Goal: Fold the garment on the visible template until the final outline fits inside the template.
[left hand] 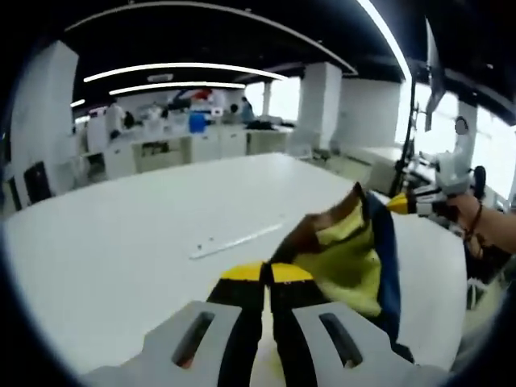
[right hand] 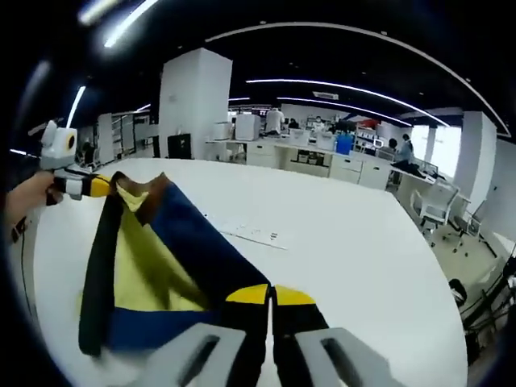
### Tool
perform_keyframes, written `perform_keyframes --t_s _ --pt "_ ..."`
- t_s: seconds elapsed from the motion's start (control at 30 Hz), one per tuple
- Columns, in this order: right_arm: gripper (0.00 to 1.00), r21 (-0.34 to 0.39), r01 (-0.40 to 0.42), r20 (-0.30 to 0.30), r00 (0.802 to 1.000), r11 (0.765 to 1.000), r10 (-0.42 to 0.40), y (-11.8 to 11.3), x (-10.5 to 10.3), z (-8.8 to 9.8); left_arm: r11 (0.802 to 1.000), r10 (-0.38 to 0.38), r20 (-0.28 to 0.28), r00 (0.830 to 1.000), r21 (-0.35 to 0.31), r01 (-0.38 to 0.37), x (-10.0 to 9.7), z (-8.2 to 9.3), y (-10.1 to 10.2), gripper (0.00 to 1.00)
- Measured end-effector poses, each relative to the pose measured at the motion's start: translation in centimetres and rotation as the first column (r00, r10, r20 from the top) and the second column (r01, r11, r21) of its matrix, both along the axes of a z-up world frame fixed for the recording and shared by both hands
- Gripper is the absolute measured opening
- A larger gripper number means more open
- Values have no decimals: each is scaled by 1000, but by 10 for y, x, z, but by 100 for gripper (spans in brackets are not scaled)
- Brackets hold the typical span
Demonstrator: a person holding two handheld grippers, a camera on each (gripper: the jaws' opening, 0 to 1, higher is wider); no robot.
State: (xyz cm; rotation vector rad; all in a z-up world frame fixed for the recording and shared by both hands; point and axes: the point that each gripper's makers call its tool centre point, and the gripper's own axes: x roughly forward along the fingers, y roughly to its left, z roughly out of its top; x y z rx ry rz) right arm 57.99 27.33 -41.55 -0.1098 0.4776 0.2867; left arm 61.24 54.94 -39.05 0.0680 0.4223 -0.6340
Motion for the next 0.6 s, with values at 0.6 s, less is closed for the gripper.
perform_keyframes --t_s 0.6 --pt "0 6 75 -145 987 997 -73 -3 46 -67 993 116 -145 983 50 -110 53 -94 -9 0"
